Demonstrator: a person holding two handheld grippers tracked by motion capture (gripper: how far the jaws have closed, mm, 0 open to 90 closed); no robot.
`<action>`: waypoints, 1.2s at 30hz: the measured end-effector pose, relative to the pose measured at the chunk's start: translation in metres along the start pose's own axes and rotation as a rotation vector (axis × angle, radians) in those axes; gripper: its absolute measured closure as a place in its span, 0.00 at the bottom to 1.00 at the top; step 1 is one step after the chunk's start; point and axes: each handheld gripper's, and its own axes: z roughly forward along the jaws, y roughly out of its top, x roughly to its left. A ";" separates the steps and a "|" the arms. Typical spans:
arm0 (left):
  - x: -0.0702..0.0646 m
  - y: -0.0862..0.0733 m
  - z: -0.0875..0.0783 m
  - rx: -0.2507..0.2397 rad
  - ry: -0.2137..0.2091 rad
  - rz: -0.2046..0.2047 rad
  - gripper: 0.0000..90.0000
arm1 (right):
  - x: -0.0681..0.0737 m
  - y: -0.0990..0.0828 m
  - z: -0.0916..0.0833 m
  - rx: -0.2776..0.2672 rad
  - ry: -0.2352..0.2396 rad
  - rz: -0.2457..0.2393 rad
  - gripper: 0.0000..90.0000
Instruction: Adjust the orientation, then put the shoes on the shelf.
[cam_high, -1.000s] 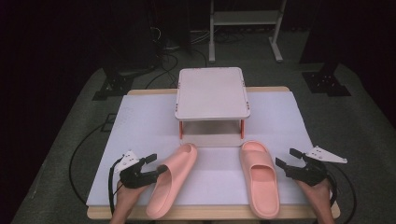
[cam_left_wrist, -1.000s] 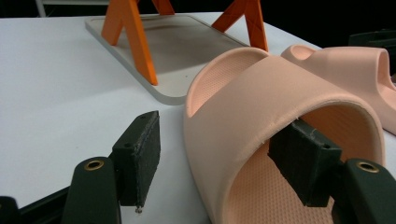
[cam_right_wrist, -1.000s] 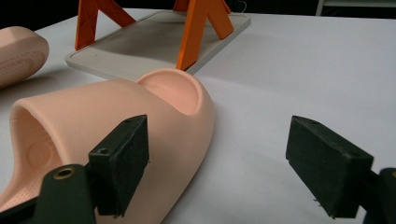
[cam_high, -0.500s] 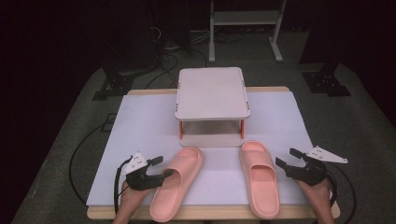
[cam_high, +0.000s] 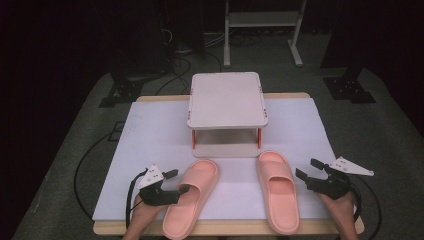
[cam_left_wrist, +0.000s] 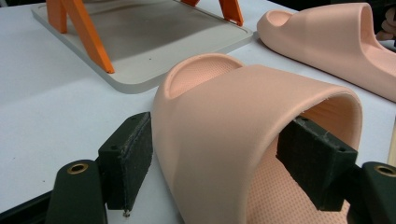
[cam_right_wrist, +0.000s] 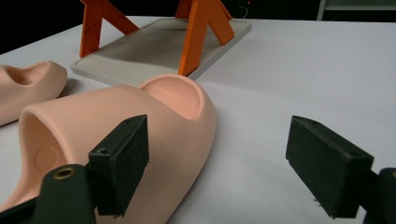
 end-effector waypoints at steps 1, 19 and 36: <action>0.000 0.000 0.000 0.003 0.001 -0.001 0.30 | 0.000 0.000 0.000 -0.003 0.000 -0.002 0.23; 0.002 0.000 -0.005 -0.011 0.004 -0.004 0.28 | 0.002 0.001 -0.004 -0.027 0.014 -0.003 0.23; 0.005 -0.001 -0.004 0.006 0.001 -0.003 0.30 | 0.024 0.002 -0.018 -0.070 0.081 -0.049 0.22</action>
